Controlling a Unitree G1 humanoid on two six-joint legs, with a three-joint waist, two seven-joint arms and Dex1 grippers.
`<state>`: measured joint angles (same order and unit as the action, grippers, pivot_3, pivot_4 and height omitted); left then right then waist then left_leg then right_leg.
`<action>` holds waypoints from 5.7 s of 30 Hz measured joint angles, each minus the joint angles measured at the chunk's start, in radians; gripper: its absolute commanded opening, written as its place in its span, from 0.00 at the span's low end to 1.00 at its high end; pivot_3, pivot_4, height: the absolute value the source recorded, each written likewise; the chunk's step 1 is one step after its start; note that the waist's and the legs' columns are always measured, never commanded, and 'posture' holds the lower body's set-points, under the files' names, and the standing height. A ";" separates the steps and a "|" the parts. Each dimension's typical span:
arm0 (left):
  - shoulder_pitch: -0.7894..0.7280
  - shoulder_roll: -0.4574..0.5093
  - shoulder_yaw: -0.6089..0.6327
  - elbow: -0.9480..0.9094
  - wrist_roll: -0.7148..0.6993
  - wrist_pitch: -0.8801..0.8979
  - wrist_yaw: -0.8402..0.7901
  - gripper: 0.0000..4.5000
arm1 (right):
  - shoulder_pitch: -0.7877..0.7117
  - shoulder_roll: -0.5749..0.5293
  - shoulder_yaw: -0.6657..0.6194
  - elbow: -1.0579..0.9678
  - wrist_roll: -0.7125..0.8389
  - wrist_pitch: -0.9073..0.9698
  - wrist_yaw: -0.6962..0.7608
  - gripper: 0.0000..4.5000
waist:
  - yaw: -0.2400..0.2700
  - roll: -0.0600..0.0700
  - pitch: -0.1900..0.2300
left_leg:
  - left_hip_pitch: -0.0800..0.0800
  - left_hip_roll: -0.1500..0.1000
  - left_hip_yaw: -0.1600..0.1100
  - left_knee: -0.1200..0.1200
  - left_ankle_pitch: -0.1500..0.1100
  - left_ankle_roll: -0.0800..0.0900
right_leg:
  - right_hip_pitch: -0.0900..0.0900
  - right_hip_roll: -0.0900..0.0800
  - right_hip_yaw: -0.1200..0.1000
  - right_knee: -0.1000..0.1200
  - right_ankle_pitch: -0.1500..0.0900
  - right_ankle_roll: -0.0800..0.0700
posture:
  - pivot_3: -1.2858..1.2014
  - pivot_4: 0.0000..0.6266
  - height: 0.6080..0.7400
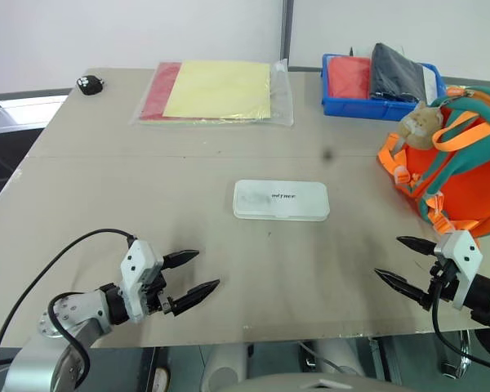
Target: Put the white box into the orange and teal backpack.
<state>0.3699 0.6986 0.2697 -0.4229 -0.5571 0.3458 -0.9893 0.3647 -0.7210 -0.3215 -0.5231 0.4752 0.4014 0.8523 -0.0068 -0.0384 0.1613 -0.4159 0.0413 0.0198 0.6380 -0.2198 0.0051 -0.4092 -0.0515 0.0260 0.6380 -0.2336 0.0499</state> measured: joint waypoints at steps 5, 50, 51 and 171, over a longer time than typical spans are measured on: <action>-0.174 -0.085 0.004 0.003 -0.051 0.095 0.166 1.00 | -0.120 0.156 0.072 -0.008 -0.024 0.041 -0.168 0.99 | 0.006 -0.001 0.000 | 0.000 0.001 -0.003 0.003 0.000 0.000 | 0.000 0.002 -0.002 0.002 -0.001 0.004 | 0.52 0.24 1.00; -0.233 0.092 0.201 0.118 -0.233 0.654 0.255 0.75 | -0.545 0.207 0.503 0.150 -0.230 0.309 -0.294 0.00 | -0.003 -0.001 0.000 | 0.001 0.000 -0.003 0.002 0.000 0.000 | -0.001 0.003 -0.001 0.003 0.001 0.000 | 0.52 0.24 1.00; -0.261 0.112 0.212 0.146 -0.280 0.718 0.246 0.88 | -0.548 0.196 0.503 0.155 -0.235 0.297 -0.290 0.00 | -0.001 -0.001 0.000 | 0.000 0.000 -0.003 0.002 0.000 0.000 | -0.001 0.002 -0.001 0.003 0.001 0.000 | 0.52 0.24 1.00; -0.712 0.122 0.168 0.269 -0.329 0.203 -0.121 0.24 | -0.979 0.056 0.341 0.249 0.264 0.293 0.148 0.01 | -0.001 0.001 0.003 | -0.013 -0.002 -0.008 0.010 0.000 0.001 | -0.004 0.003 -0.004 0.003 0.005 0.006 | 0.52 0.24 1.00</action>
<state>-0.3423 0.8203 0.4373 -0.1540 -0.8861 0.5486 -1.1106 -0.6148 -0.6650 0.0199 -0.2739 0.7389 0.6943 1.0000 -0.0074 -0.0374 0.1645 -0.4287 0.0395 0.0120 0.6482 -0.2197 0.0060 -0.4136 -0.0489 0.0218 0.6411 -0.2287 0.0563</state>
